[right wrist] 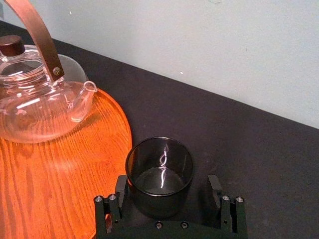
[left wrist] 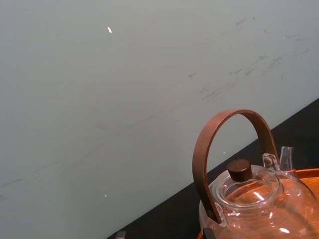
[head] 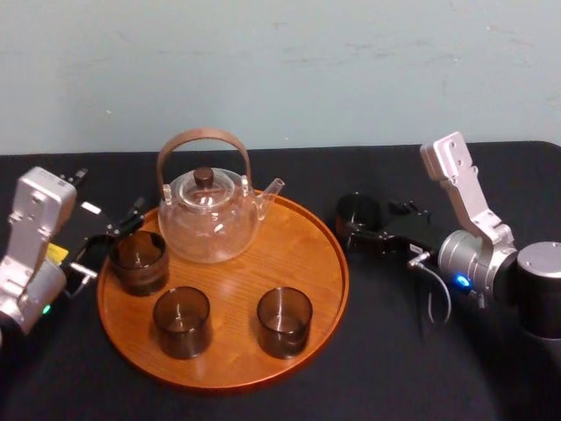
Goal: Pick up the glass from the table and place it on the tray.
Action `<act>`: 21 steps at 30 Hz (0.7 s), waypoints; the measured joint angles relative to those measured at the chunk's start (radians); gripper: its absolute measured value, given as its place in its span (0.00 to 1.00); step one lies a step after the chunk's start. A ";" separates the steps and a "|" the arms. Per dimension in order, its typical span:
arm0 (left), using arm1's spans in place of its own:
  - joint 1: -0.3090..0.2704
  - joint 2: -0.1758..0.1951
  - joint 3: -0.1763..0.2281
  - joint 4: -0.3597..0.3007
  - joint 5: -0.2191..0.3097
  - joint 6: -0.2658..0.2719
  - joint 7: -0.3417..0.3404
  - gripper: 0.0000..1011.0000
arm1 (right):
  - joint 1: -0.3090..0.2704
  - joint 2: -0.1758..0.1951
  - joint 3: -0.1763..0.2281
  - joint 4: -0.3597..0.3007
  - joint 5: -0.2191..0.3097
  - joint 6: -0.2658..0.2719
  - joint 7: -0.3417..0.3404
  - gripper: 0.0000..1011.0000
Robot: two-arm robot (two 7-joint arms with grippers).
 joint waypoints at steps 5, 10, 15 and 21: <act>0.000 0.000 0.000 0.000 0.000 0.000 0.000 0.99 | 0.001 -0.008 0.001 0.004 -0.013 -0.002 0.015 0.99; 0.000 0.000 0.000 0.000 0.000 0.000 0.000 0.99 | 0.004 -0.015 0.002 0.007 -0.025 -0.003 0.025 0.99; 0.000 0.000 0.000 0.000 0.000 0.000 0.000 0.99 | 0.009 -0.022 0.005 0.013 -0.033 -0.005 0.030 0.99; 0.000 0.000 0.000 0.000 0.000 0.000 0.000 0.99 | 0.016 -0.031 0.010 0.023 -0.040 -0.006 0.034 0.99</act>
